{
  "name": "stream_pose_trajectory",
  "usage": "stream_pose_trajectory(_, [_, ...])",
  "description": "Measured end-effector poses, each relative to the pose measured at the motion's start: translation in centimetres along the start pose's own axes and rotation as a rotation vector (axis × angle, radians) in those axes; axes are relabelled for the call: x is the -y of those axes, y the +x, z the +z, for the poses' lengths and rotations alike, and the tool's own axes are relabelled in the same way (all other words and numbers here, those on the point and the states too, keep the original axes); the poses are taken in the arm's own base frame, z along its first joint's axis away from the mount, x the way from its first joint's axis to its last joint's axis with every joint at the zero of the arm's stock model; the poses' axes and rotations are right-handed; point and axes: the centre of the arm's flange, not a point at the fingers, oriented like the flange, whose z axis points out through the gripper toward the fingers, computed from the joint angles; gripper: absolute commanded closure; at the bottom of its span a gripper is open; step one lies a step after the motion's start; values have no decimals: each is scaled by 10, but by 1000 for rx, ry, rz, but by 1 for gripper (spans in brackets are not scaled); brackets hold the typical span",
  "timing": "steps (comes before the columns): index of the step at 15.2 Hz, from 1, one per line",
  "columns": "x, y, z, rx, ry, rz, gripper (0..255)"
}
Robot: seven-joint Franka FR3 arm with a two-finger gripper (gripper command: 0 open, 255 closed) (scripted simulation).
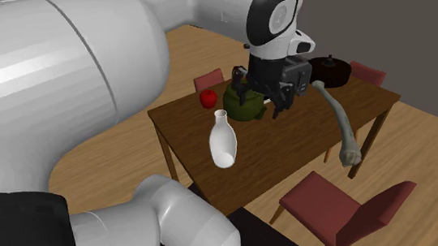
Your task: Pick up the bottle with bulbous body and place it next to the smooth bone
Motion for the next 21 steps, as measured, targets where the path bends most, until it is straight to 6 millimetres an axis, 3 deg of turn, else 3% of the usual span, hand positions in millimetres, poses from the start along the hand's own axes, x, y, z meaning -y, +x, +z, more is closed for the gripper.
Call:
stream_pose_trajectory(2, [4, 2, 4, -1, -2, -1, 0])
stream_pose_trajectory(5, [31, 11, 22, -9, -15, -5, 0])
stream_pose_trajectory(17, [155, 62, 115, -48, -71, -23, 0])
stream_pose_trajectory(21, [167, 65, 138, -52, -75, -25, 0])
